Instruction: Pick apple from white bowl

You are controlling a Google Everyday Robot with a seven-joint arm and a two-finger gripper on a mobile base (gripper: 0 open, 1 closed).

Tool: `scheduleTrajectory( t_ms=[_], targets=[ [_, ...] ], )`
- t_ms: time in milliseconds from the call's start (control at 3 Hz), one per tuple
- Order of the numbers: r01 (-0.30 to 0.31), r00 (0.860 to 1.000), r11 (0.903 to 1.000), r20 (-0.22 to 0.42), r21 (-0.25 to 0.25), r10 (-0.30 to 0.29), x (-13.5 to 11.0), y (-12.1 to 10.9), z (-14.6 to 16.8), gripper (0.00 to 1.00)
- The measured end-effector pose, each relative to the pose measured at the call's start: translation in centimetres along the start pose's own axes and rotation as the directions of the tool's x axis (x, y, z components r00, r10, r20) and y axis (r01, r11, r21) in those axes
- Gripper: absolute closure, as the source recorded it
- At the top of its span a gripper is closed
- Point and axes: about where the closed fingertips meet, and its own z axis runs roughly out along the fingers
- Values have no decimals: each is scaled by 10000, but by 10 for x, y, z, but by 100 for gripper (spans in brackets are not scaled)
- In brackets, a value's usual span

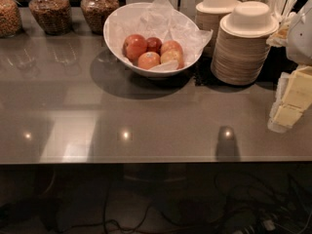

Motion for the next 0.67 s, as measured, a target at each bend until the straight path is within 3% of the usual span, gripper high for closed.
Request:
scheduleTrajectory(
  t_ms=[667],
  targets=[
    [85, 9997, 9998, 234, 179, -89, -6, -4, 0, 0]
  ],
)
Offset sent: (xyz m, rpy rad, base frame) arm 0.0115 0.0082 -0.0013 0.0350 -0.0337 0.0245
